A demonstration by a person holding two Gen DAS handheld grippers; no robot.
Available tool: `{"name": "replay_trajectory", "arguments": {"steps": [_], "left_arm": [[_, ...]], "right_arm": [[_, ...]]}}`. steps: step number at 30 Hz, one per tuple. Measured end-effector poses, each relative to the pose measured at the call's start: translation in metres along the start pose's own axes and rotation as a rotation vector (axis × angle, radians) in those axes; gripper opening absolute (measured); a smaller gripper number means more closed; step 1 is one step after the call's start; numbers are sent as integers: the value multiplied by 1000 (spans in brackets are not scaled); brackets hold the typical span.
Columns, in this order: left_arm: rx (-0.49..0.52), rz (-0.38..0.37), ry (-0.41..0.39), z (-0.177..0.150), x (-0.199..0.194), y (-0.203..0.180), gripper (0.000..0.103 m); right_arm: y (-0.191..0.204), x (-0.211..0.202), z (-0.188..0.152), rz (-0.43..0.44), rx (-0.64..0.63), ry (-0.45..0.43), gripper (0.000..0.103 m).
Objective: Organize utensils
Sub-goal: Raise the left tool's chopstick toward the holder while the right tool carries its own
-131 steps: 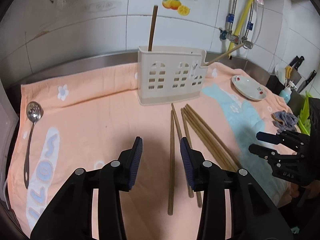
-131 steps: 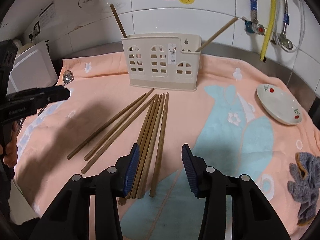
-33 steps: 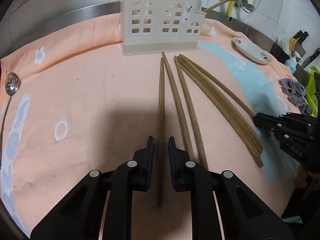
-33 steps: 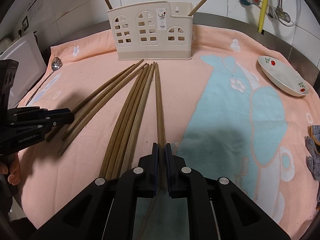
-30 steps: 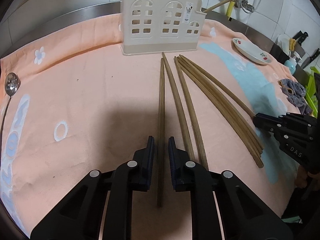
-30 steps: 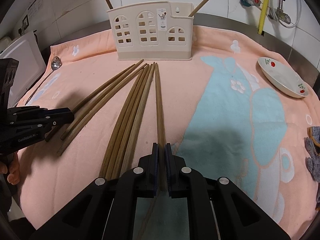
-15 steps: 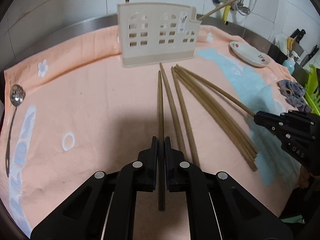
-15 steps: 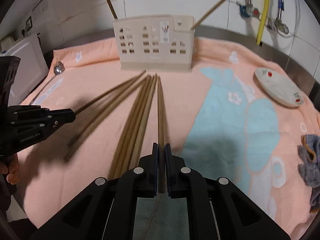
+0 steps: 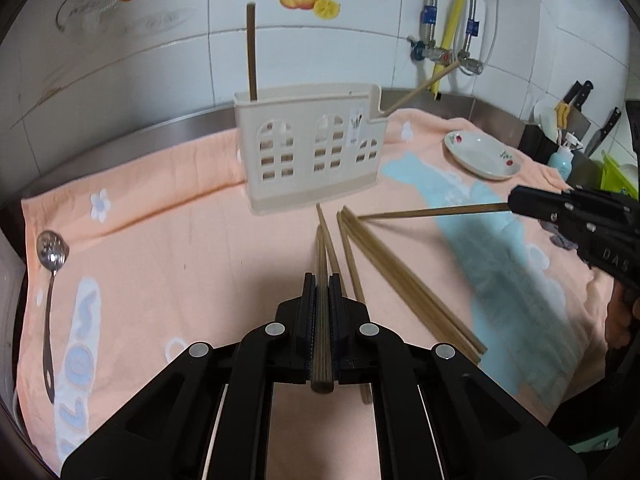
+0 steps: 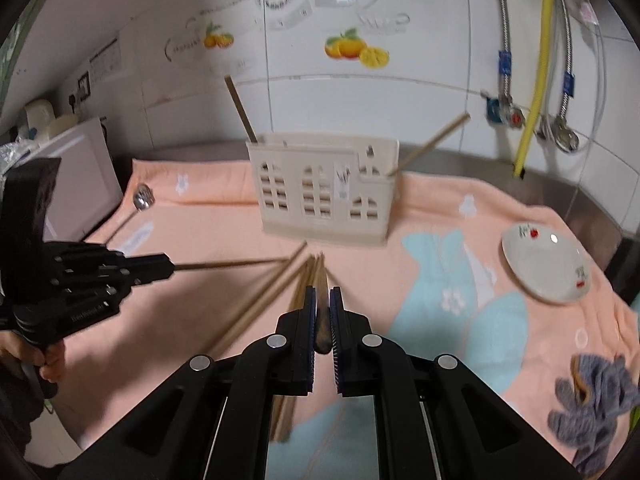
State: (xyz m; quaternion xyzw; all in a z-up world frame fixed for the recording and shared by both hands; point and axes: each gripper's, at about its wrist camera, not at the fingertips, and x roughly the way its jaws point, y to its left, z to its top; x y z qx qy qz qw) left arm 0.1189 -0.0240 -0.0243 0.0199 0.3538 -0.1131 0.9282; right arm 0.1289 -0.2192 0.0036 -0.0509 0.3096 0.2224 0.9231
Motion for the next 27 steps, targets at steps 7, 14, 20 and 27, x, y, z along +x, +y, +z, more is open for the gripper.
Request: {"name": "replay_trajectory", "arguments": {"steps": [7,14,20,27], "left_arm": [[35,-20,-34,39,-7,-1,6],[79,-36,-66,87,-13,-7,6],[103,-33,-144,133,-31,-11,6],[129,12,-263,189,-58,-11,5]], "right_arm": [[-11,-9,51,38,-18,-37,7],[-22,-21,105,61,-56,-53,7],[-32,-24,148,45,-67,-80,7],[-43,-23,203,19,-53,-141,7]]}}
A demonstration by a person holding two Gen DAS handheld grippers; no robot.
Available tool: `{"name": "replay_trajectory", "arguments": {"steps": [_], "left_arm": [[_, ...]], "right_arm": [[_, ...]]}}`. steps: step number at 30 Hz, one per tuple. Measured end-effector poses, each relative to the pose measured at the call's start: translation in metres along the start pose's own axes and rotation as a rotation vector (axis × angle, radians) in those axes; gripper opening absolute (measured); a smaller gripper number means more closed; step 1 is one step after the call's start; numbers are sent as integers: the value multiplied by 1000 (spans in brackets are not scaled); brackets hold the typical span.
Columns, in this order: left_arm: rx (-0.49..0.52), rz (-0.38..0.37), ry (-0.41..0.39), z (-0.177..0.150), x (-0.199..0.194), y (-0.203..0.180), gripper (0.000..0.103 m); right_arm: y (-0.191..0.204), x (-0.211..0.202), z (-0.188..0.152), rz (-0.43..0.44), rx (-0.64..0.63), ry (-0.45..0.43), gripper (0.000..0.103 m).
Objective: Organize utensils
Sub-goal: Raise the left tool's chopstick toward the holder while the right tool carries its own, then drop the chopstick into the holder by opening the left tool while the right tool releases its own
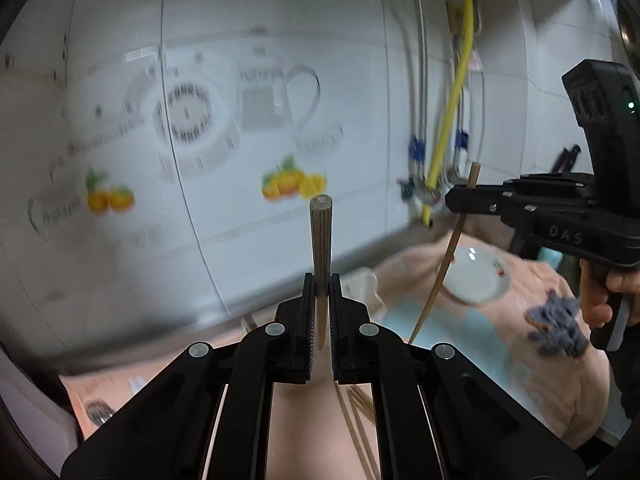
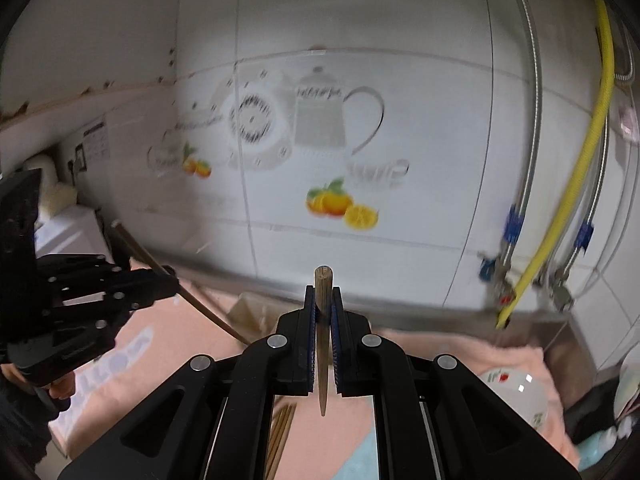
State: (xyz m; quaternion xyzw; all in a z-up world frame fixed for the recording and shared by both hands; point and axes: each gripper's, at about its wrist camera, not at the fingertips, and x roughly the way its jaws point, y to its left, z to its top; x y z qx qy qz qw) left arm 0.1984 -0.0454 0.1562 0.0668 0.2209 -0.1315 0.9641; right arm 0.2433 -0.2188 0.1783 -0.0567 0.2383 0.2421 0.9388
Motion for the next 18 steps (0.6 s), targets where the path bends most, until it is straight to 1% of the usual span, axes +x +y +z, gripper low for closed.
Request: {"name": "replay_trajectory", "arguments": {"steps": [4,9,13,18], "left_arm": [[10,47,-23,17,8,7,5],[-25,68,-1,16,29,22,5],[-50,57,17,9,45,27,5],[-71,55,53,-2,63,33,5]], "right_arm": [[-8,9,24,-27,13,-36,7],[-17,27,36,-33,53,-62,7],[-23,50,34,-31,82,-33,7],[-24,75,17,-31,83,16,7]]}}
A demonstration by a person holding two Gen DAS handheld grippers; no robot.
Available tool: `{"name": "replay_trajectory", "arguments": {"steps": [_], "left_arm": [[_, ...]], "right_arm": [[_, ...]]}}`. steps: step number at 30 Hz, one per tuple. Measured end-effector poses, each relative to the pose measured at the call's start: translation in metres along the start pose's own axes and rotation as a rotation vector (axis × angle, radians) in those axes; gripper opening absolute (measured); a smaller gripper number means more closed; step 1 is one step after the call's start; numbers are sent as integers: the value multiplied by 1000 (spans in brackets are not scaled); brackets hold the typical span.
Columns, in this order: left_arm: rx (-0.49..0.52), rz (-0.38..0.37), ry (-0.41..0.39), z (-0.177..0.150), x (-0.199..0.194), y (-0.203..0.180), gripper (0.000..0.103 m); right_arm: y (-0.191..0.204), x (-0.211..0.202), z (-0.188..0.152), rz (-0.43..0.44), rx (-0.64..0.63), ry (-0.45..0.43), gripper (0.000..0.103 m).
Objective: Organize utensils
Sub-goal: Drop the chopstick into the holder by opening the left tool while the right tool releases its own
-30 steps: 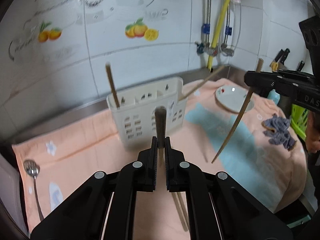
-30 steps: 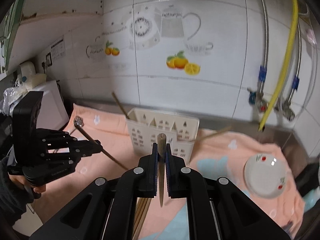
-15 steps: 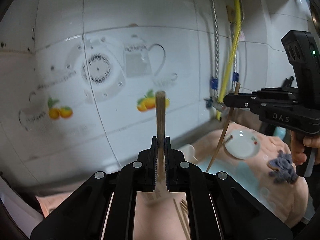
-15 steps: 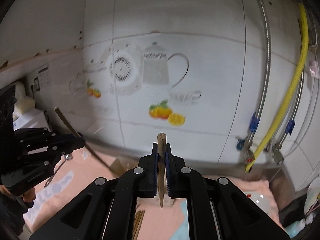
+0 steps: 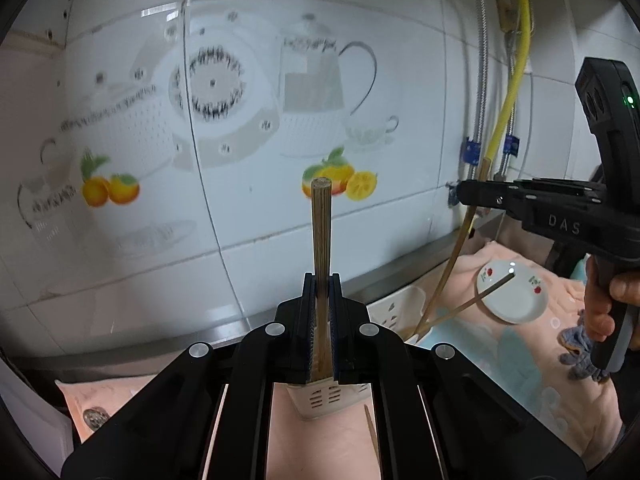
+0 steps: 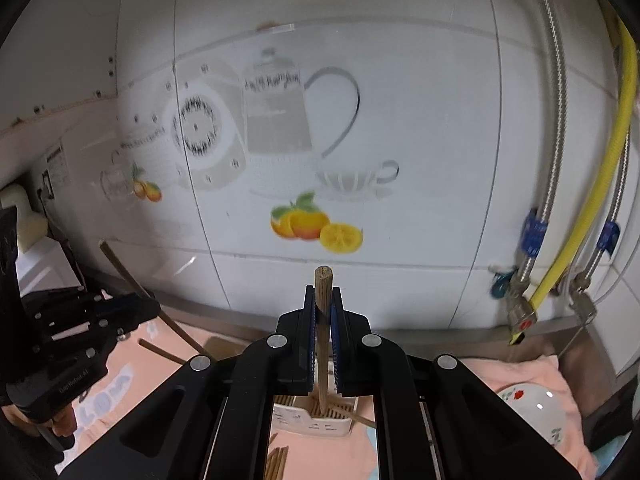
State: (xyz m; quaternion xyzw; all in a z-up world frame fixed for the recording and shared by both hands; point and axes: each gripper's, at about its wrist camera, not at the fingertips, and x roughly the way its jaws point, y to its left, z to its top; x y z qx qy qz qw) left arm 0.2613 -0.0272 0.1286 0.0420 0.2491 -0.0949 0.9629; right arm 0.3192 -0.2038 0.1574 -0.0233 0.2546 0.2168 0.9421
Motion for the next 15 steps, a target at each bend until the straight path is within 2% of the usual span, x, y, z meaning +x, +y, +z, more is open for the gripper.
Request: {"name": "replay_trajectory", "arguments": {"steps": [6,9,12,14,15], "left_arm": [[-15,4,56,-13,16,7,6],[-24,-2,59,-15,16,8,8],[-20,4,53,-16,11,7,16],[-23,6,44,-17,4,7,28],[-23,7,36,-17,-1,7,29]], "right_arm": [[-1,17,-16,5,1,42,7],[-2,17,-20,6,7,43,9],[-1,11,-22,-1,1,37,21],[-1,3,-23,-14,-6,26,30],[-1,0,-24,-16,-8,20,31]]}}
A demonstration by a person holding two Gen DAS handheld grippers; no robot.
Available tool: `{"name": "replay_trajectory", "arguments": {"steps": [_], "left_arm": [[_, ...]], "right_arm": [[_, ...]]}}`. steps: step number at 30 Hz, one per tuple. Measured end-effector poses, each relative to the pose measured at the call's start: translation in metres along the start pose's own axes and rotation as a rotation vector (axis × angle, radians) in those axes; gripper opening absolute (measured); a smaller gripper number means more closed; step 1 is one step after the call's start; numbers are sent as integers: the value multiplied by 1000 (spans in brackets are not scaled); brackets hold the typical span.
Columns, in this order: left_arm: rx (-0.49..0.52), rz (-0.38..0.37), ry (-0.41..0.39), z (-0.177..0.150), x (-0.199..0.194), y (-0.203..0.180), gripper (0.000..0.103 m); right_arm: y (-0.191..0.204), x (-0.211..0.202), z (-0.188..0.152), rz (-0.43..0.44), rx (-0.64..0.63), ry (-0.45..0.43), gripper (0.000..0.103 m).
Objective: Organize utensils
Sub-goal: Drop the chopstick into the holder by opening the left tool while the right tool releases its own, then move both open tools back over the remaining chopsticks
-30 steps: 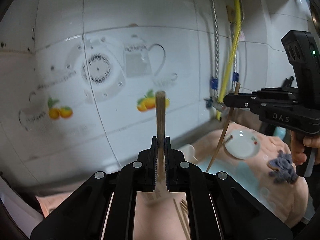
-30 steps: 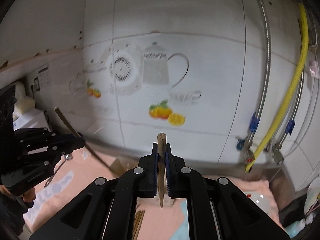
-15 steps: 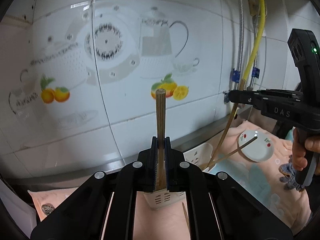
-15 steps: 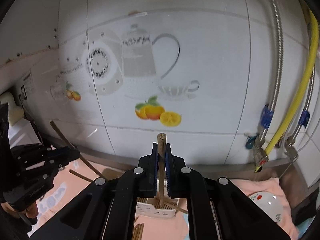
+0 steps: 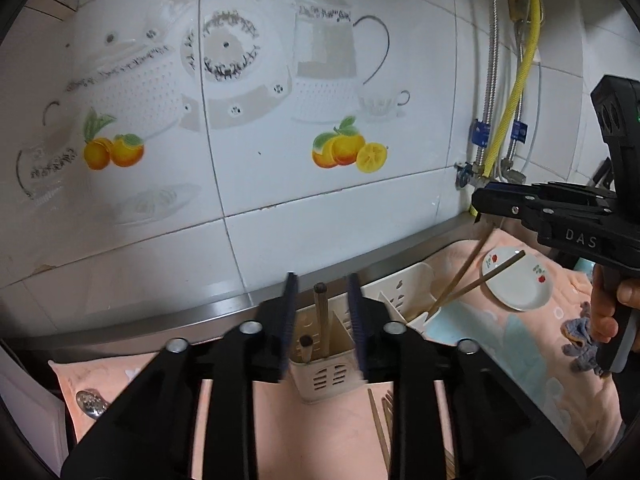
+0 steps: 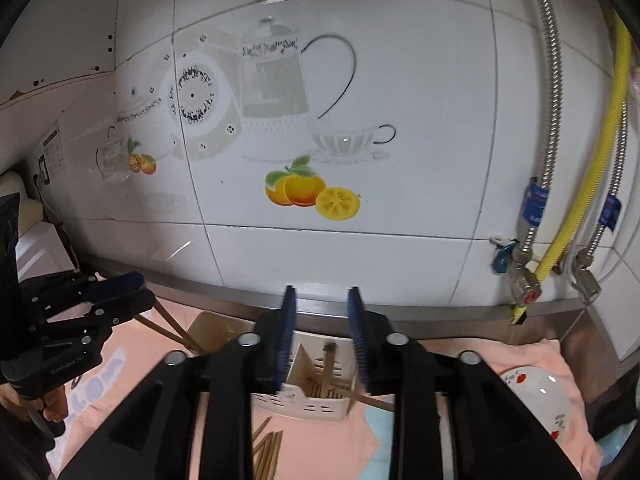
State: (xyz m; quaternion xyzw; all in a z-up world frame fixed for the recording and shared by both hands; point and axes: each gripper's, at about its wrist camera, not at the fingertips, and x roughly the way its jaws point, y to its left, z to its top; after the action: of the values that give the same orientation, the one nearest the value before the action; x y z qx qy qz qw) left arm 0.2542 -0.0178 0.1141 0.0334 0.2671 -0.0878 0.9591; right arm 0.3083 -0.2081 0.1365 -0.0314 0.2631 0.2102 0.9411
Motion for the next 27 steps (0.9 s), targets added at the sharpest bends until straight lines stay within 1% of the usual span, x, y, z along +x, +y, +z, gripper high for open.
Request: {"name": "replay_trajectory", "arguments": {"steps": [1,2,3,5,6,7,8,9,11,15,17,21,23,27], "left_arm": [[-1,0,-6,-1,-5,0,34],[-5,3,-13,-2,-11,0,41],[-7,5,-19,-3,-16,0,44],[-9,3,-29,-7,-26,-1,48],[-13,1,-35,-11,-33,-1,50],[-18,4,-39,-14,-38,-1,57],[-25,6,-47,-19,-45,-1,60],[-29,4,-53,-22,-50,-2,62],[-40,10,-55,-33,-60,-2,72],[-56,28,-51,-57,-73,-1,79],[-70,36,-45,-70,-77,0,84],[-81,50,-26,-98,-84,-2,89],[-86,50,-11,-111,-86,-3,91],[-79,61,21,-138,-89,-6,95]], "right_arm": [[0,-5,-2,-2,-1,-5,34],[0,-8,-2,-3,0,-8,39],[0,-13,-5,-5,1,-12,41],[2,-24,-12,-7,0,-21,49],[3,-29,-16,-8,-3,-23,50],[5,-34,-21,-10,-8,-24,52],[7,-39,-27,-9,-10,-21,55],[9,-43,-32,-6,-14,-19,56],[15,-52,-48,0,-25,-14,61],[27,-63,-82,9,-47,16,63],[34,-67,-102,7,-57,35,63],[46,-71,-140,-12,-78,71,65],[51,-71,-158,-17,-82,93,68],[59,-71,-194,-35,-86,139,68]]}}
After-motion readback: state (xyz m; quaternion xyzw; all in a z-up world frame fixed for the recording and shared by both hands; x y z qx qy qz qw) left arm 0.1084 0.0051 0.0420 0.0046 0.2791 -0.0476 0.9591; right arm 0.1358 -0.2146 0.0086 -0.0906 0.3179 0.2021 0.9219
